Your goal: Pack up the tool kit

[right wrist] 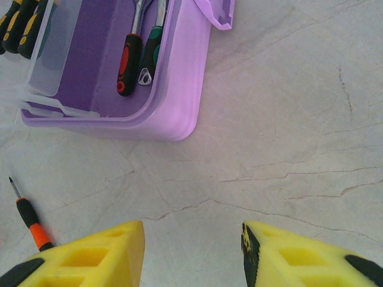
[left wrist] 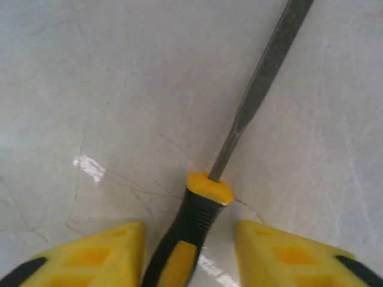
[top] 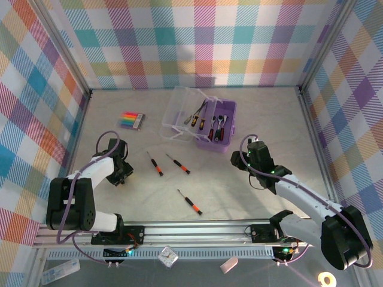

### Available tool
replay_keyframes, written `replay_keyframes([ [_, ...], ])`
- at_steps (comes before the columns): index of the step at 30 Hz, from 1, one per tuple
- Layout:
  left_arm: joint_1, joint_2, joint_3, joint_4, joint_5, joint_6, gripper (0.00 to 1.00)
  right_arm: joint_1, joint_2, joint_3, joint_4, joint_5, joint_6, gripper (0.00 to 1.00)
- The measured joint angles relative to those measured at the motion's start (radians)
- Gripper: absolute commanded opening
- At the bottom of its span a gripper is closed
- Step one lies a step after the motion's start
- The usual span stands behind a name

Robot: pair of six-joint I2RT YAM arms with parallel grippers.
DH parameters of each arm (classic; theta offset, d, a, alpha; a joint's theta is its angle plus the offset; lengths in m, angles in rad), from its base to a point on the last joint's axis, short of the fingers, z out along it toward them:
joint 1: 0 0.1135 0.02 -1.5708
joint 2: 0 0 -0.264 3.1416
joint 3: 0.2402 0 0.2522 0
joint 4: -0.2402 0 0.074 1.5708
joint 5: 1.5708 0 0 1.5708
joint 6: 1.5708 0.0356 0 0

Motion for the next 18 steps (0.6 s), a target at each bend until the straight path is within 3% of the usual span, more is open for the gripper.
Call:
replay_keyframes([
  [4, 0.004, 0.000, 0.000, -0.010, -0.003, 0.020, 0.22, 0.000, 0.000, 0.000, 0.000, 0.000, 0.000, 0.48],
  [9, -0.002, -0.001, -0.001, -0.009, -0.002, 0.045, 0.15, 0.000, 0.000, 0.000, 0.000, 0.000, 0.003, 0.48],
  [18, -0.119, 0.000, 0.040, 0.014, 0.047, 0.101, 0.12, 0.000, 0.000, 0.000, 0.000, 0.000, 0.007, 0.48],
])
